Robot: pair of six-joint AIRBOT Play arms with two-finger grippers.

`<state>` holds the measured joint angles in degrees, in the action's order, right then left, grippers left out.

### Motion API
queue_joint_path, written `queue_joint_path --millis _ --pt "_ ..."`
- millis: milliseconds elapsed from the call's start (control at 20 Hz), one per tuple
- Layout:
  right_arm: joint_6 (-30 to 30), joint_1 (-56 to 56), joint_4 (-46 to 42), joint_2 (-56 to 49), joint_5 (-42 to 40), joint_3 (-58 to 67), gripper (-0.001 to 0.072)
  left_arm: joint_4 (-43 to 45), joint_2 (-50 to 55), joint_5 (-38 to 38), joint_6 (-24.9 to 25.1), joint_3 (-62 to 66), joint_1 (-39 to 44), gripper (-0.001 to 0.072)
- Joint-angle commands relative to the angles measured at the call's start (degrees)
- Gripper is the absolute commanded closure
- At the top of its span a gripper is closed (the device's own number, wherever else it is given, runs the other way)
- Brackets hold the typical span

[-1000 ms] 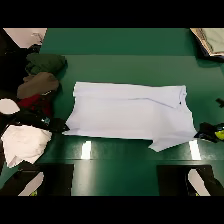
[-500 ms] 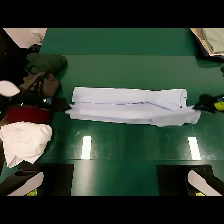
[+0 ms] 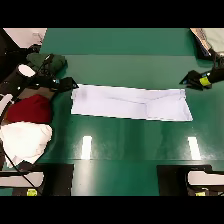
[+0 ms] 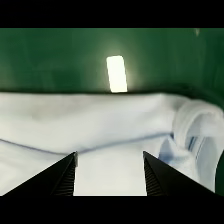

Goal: Fold the shirts.

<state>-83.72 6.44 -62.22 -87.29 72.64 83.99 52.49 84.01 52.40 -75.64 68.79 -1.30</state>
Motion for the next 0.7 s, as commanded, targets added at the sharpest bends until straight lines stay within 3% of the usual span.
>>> queue_joint_path --millis 0,150,200,250,300,400,650 --pt "1.8 2.5 5.5 -5.8 2.2 7.8 0.0234 -0.2 1.9 -2.5 -1.2 4.2 0.0 0.0121" --pt "7.3 6.5 3.4 -5.6 13.0 7.4 0.0234 -0.4 1.9 5.9 -0.4 7.0 0.1 0.0124" --pt "9.1 8.3 3.6 -5.6 15.9 5.9 0.0225 -0.4 1.9 7.6 -0.4 7.0 0.4 0.0277" --pt "10.3 10.0 3.7 -5.6 17.6 4.0 0.012 -0.2 1.9 8.9 -0.2 7.0 0.6 0.0574" --pt "11.5 11.7 3.8 -5.6 17.9 1.6 0.0075 -0.3 1.9 9.6 0.9 7.0 1.1 0.068" --pt "14.0 14.4 4.6 -5.6 15.8 -4.0 0.0019 -0.2 2.0 9.6 1.1 7.0 2.6 0.0685" --pt "23.4 16.9 10.0 -8.9 11.6 -11.7 0.002 -0.2 2.1 8.3 1.1 7.0 7.5 0.0685"
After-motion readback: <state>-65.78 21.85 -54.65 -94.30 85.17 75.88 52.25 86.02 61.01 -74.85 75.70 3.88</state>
